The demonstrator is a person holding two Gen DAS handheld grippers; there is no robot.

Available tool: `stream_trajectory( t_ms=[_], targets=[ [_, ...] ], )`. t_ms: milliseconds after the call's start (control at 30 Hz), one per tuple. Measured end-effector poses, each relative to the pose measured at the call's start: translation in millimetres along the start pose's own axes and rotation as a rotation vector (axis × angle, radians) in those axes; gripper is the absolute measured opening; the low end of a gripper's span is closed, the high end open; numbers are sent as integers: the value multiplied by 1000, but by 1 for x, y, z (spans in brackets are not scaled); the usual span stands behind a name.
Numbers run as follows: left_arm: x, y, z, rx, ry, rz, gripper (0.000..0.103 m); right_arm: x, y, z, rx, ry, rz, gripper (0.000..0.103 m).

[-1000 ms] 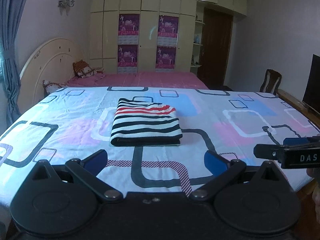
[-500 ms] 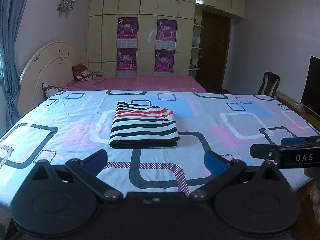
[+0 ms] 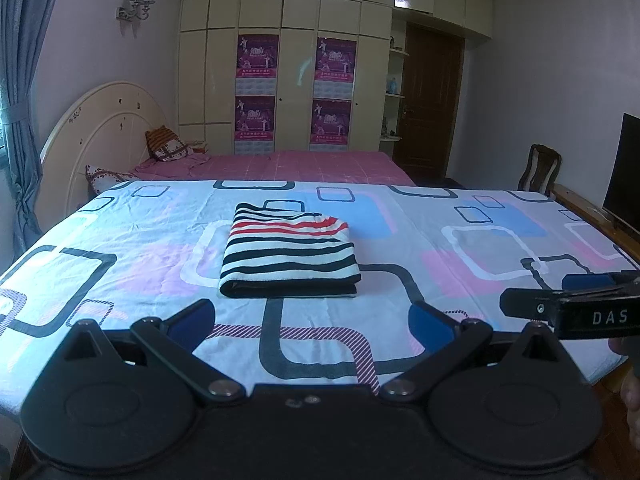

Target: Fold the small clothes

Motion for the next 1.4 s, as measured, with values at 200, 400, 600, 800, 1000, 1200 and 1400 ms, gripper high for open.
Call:
stream_trajectory(
  t_ms=[200,400,600,800,1000,1200,1400],
  targets=[
    [-1,-1,1,0,0,0,103,0,0,-1,-2,6,1,103],
    [-1,-1,1,-1,-1,1,103,0,-1,-1,-3,7,1,103],
    [-4,-2,2,2,-7,-6,103,-1,0,-1,1,8,0,103],
    [-3,-4,1,9,-14,-5,103,-1,1,0,6,7,-3,103],
    [-3,-4,1,10,-14,-6,103,-1,1,0,6,8,-3,103],
    [-4,-5,3,13,-20,-10,103,-2,1,0,7,8,-5,103],
    [-5,-5,4,15,-23,-12,103,-4,1,3,7,27,-9,103]
  ],
)
Point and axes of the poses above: each gripper's, at about its wrist camera, not at the fingertips, and y roughly against the way its jaws point, z to its left, x to its underside, the point moved 1 cm from there along -y, roughly the way its jaws point, and after that the axes turned 10 degrees about y, right-handed, at the moved point
